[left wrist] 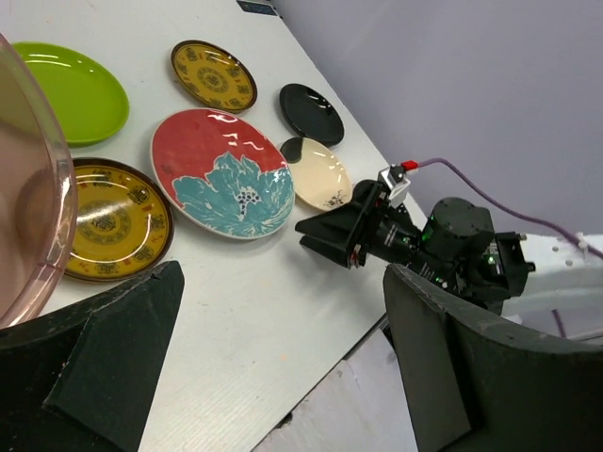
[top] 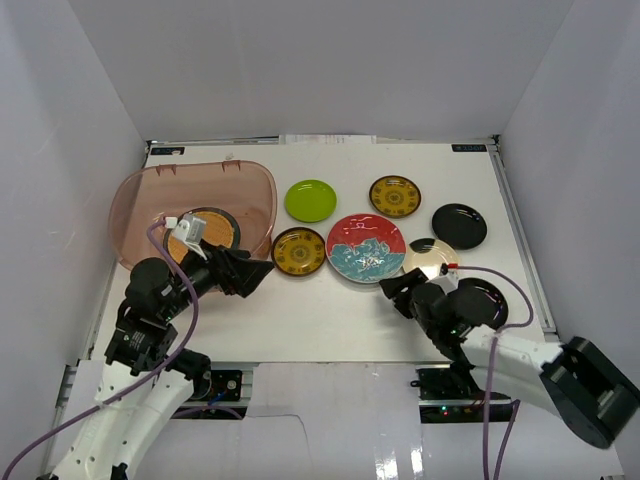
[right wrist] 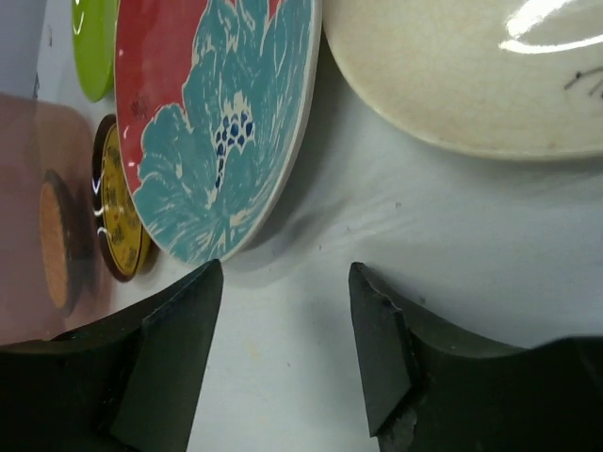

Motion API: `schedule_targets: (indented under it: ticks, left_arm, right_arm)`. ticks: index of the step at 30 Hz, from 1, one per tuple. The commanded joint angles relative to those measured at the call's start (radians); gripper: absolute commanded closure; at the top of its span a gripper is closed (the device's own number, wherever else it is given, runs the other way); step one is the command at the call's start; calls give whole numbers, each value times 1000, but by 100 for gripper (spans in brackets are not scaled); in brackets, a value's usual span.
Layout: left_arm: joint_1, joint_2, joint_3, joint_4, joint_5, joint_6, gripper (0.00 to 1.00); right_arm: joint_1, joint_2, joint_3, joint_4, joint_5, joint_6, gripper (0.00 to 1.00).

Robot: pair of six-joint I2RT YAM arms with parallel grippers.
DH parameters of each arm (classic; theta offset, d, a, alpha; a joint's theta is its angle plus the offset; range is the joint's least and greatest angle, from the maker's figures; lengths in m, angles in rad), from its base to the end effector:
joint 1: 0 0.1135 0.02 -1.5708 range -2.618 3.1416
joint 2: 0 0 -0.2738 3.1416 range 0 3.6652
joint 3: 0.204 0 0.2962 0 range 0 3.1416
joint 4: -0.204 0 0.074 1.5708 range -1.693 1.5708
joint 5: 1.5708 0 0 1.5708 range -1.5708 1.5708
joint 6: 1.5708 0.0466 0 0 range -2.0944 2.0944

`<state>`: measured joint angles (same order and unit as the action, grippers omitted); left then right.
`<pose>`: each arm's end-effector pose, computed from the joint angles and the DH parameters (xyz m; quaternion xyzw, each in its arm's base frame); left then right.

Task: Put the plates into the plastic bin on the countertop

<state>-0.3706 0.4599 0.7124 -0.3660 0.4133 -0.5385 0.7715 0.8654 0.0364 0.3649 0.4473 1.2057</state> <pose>0.1390 -0.0741 0.3524 0.0749 0.7391 -0.4237 0.5183 0.1477 0.1155 0.0967 0.2925 0.7850 0.3243 0.4394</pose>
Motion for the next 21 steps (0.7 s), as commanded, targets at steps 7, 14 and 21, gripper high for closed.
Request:
schedule_targets:
  ticks: [7, 14, 21]
  left_arm:
    - [-5, -67, -50, -48, -73, 133, 2]
    - [-4, -66, -50, -27, -87, 140, 2]
    - [-5, -7, 211, -30, -15, 57, 2]
  right_arm:
    - [-84, 470, 102, 475, 34, 196, 62]
    - [-75, 383, 105, 518, 62, 128, 92]
    - [81, -60, 299, 212, 194, -257, 92]
